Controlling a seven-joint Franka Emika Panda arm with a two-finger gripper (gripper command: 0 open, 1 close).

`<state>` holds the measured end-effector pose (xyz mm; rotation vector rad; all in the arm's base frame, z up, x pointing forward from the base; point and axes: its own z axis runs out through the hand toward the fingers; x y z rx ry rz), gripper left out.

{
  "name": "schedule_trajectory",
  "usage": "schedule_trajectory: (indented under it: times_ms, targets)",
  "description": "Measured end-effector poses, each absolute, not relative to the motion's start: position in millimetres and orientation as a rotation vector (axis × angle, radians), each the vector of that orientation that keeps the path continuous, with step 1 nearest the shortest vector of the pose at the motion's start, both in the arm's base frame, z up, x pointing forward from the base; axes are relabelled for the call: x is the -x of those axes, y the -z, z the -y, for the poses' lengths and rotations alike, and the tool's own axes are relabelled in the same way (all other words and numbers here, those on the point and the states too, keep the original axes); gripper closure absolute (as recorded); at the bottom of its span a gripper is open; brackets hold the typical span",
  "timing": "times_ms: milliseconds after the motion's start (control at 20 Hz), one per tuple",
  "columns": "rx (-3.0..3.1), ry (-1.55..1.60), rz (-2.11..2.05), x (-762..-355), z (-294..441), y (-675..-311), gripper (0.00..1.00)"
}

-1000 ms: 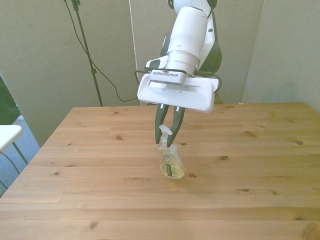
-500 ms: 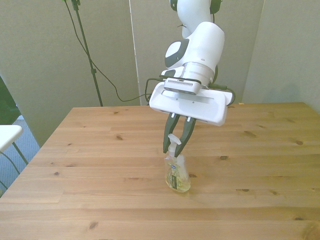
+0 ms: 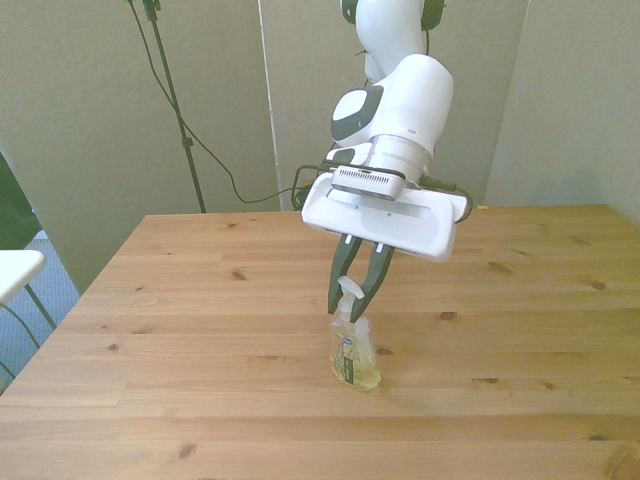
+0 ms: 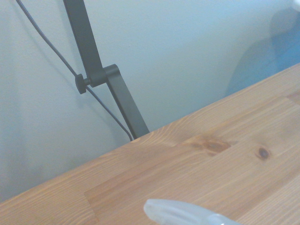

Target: Stand the sanitizer

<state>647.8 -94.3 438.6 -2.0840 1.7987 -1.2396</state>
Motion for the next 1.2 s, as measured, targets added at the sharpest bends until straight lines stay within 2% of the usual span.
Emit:
schedule_trajectory:
  times_ms: [650,1200]
  targets:
    - [2.07,1.203,-1.802,-641,93,-446,0.0]
    - [2.285,0.73,-1.73,-612,84,-469,0.0]
